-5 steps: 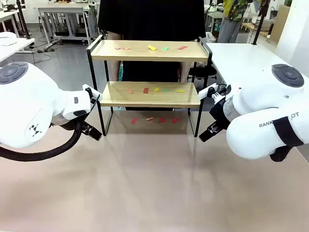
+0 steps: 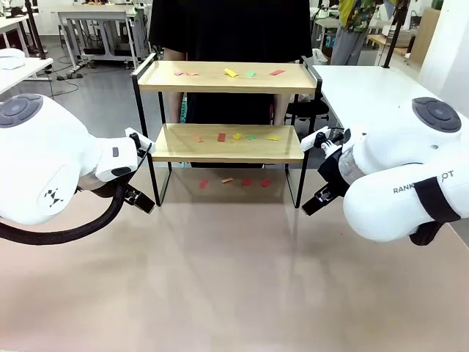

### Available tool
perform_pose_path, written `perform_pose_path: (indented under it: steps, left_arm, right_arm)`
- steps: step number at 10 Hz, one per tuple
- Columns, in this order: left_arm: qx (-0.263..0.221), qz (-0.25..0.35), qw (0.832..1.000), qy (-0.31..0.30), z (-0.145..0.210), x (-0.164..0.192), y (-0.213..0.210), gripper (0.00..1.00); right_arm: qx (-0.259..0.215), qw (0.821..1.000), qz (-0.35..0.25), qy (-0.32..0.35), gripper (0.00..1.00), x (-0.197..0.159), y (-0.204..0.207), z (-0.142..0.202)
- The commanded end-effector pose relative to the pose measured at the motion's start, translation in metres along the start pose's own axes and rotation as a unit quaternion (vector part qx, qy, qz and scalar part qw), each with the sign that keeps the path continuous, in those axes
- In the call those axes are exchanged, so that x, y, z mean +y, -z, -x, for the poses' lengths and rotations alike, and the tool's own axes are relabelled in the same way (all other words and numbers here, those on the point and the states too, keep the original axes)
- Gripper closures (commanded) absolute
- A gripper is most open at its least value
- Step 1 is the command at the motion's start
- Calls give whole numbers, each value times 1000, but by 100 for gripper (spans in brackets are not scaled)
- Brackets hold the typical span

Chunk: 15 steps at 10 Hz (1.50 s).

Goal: Clean the shelf.
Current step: Pick up the Duster handed by the human.

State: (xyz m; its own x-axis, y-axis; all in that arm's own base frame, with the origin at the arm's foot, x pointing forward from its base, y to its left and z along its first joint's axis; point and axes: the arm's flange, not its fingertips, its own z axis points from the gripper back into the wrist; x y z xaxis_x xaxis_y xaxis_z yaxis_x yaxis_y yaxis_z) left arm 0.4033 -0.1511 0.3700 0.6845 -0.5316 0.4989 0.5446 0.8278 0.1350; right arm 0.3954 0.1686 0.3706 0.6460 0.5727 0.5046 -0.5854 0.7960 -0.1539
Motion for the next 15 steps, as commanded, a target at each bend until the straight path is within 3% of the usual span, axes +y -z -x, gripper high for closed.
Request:
perform_pose_path:
  steps: [1,4,5,7,10,13,14,15]
  left_arm:
    - [0,0,1000,0,0,0,0,0]
    - [0,0,1000,0,0,0,0,0]
    - [-5,61,997,43,-12,6,-30,0]
    - [4,113,991,71,-28,41,-67,0]
    - [22,201,967,157,-33,103,-99,0]
    - [-45,261,920,287,-20,161,-94,0]
    - [-84,256,914,305,-14,170,-86,0]
    - [-123,292,914,253,-10,179,-78,0]
  right_arm:
    - [0,1000,0,0,0,0,0,0]
    - [0,1000,0,0,0,0,0,0]
    - [0,1000,0,0,0,0,0,0]
    - [-3,1000,-24,4,0,-34,-36,-24]
    - [-38,993,-111,-3,0,-104,-82,-24]
    - [-99,972,-202,-61,0,-186,-90,6]
    - [-126,968,-206,-69,0,-207,-83,19]
    - [-135,969,-200,-52,0,-217,-72,26]
